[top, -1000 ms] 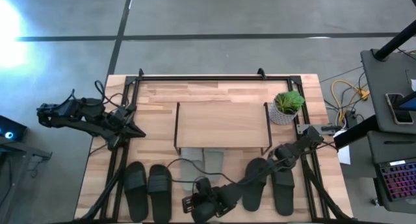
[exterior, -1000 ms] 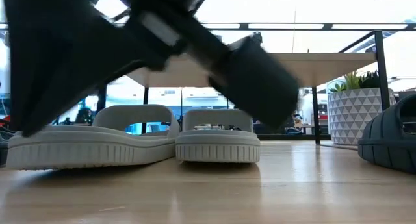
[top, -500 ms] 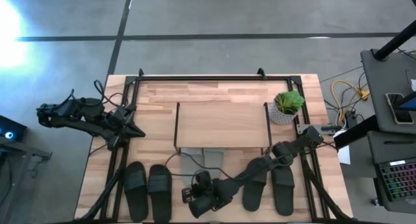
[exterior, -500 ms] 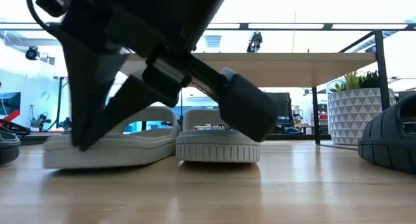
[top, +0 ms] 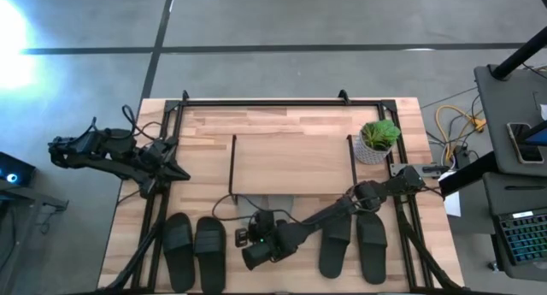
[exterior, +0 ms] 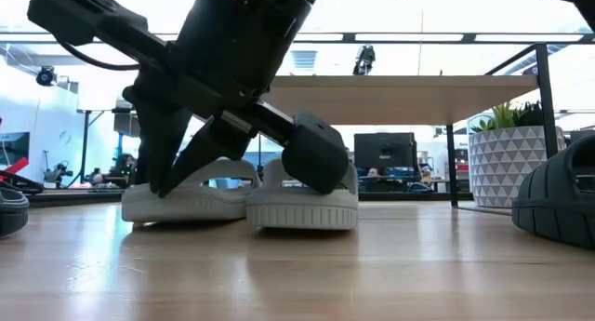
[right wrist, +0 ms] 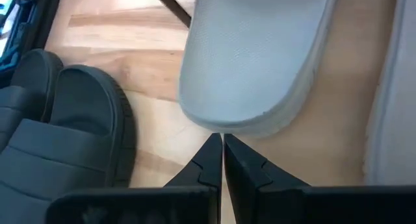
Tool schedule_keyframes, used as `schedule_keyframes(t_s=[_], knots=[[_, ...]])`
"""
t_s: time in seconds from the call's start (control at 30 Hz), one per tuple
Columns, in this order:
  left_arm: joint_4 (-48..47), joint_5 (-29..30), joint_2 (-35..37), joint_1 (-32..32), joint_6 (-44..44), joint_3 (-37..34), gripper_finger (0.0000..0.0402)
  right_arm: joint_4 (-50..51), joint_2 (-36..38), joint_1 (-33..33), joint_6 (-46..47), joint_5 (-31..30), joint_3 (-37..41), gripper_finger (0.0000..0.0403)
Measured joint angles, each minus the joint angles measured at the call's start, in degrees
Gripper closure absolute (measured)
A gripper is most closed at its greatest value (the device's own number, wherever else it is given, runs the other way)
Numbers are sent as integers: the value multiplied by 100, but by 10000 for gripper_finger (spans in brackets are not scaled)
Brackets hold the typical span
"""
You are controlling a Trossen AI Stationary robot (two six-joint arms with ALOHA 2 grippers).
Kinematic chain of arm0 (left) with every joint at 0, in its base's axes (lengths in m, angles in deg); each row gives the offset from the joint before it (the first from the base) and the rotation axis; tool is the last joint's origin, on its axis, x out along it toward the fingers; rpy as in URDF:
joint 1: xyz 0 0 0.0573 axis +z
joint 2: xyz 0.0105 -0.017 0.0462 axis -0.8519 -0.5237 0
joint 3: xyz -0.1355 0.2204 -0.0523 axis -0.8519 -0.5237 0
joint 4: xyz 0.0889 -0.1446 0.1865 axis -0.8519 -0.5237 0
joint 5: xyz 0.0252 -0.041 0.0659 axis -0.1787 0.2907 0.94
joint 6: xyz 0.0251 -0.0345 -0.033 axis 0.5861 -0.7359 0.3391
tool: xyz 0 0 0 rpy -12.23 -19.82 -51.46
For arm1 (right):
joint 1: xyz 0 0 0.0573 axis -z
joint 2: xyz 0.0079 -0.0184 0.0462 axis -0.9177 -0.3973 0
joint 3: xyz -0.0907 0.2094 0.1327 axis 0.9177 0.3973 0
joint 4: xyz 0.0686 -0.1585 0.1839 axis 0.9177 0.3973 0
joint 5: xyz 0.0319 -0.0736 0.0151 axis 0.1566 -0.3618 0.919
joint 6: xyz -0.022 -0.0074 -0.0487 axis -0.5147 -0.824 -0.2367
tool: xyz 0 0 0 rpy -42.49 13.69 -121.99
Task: Pick and place slides into the shelf
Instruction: Move the gray slides under the shelf
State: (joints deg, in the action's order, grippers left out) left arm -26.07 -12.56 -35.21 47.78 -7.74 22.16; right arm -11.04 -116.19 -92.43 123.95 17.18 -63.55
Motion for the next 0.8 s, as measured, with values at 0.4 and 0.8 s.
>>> schedule_keyframes(t_s=[0.4, 0.8], knots=[[1, 0, -10, 0, 0, -2, 402, 465, 39, -915, 654, 289, -814, 394], [3, 0, -27, -4, -3, -2, 402, 2277, 39, -1584, 2841, 1169, -801, 394]])
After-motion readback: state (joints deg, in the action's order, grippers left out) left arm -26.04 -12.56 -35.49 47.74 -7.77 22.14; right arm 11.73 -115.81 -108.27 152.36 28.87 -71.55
